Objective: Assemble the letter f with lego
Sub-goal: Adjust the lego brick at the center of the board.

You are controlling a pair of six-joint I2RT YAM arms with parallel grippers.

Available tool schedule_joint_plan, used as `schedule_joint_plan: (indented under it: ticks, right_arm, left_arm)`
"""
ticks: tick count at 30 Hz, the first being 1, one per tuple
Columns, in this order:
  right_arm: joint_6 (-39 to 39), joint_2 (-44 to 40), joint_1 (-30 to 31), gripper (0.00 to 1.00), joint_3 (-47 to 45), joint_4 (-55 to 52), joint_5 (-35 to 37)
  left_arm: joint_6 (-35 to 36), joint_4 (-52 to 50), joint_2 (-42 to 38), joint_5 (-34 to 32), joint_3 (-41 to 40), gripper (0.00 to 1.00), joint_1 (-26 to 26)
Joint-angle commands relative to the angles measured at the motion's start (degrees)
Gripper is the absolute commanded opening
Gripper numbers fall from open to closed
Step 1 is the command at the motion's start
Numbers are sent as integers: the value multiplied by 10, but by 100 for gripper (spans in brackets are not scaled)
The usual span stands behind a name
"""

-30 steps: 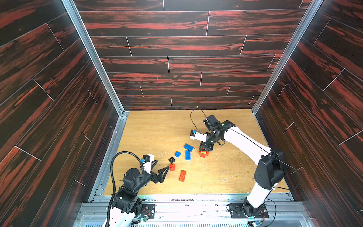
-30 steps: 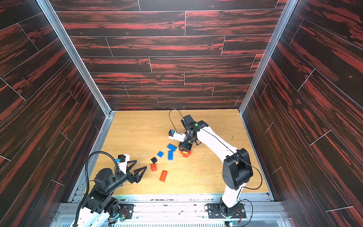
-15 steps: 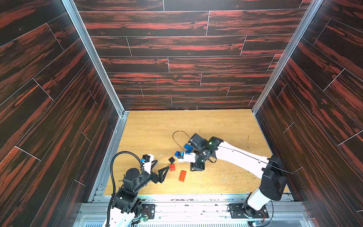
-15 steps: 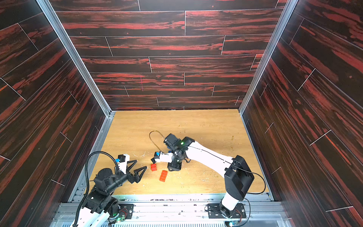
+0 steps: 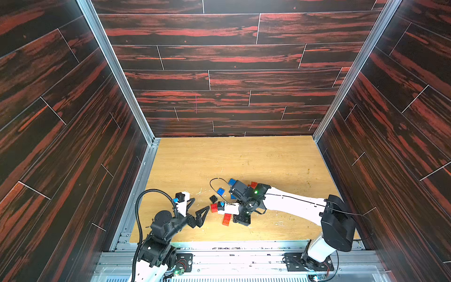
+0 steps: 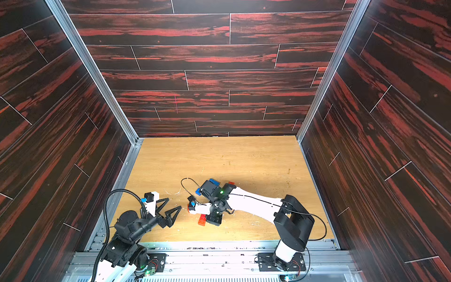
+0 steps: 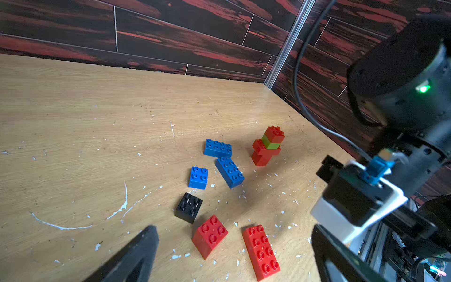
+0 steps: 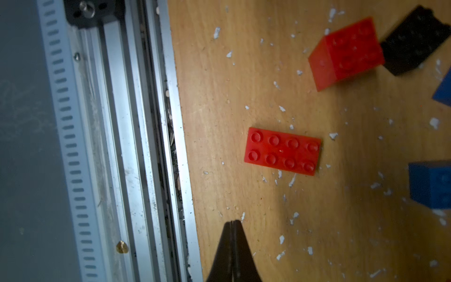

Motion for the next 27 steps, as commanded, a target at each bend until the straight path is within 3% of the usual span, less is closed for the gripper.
schedule_joint_plan:
  ticks: [1,27]
  right_arm:
    - [19,2,11,0,-13,43,-24]
    - [96,41,35,0,-102,262,-75]
  left_arm:
    - [0,-8,0,-2,-4,100,-1]
    - [0,-6,1,-2,-4,100,-1]
